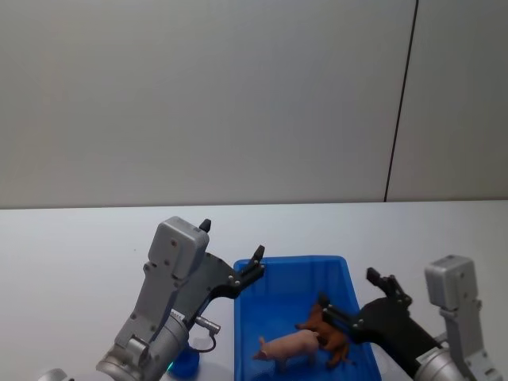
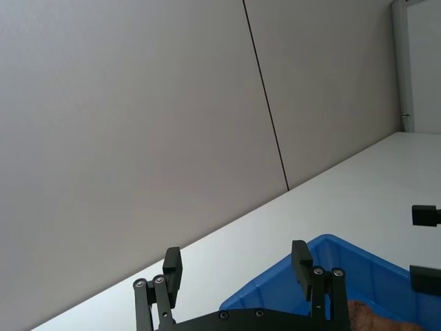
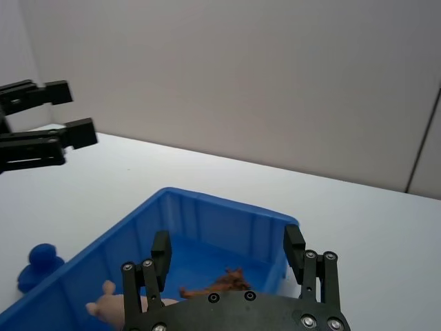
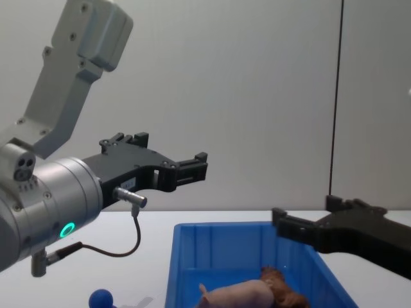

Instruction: Pick up the two dolls from the table and place them into the box.

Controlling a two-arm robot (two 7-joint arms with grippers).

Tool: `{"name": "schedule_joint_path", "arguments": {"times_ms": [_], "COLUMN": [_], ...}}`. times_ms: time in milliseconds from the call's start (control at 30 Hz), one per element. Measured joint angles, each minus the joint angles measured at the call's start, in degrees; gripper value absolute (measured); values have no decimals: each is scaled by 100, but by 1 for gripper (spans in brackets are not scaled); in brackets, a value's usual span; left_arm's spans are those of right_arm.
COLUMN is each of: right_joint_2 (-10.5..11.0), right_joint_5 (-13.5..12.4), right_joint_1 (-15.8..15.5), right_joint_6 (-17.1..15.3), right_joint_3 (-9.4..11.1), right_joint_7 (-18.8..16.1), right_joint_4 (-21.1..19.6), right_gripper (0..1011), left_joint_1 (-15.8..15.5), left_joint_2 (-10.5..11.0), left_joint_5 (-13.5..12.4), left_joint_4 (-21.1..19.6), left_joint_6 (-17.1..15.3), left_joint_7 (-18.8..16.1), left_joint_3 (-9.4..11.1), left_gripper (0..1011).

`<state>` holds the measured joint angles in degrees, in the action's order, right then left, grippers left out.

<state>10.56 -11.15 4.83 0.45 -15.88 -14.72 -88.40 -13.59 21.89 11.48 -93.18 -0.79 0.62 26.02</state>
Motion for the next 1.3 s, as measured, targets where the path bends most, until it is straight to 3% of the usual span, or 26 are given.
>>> {"name": "schedule_joint_path", "arguments": {"times_ms": [567,900,1300], "right_joint_2": [211,307,353], "right_joint_5": [-13,-51,-67], "right_joint_1": [-408,-583,-668], "right_joint_6": [35,31,24], "right_joint_3": [216,312,359], "right_joint_7": [1232,1631,1828], "right_joint_4": [-333,-457,-517], "right_gripper": [1001,1001,1001], "left_joint_1": [0,0,13], "left_joint_2": [0,0,31], "left_joint_5": [0,0,23], "left_joint_4": [0,0,-50], "left_joint_6": [0,0,-192], "left_joint_7": [0,0,3], "left_joint_3": [0,0,-47], "left_gripper": [1001,1001,1001]}}
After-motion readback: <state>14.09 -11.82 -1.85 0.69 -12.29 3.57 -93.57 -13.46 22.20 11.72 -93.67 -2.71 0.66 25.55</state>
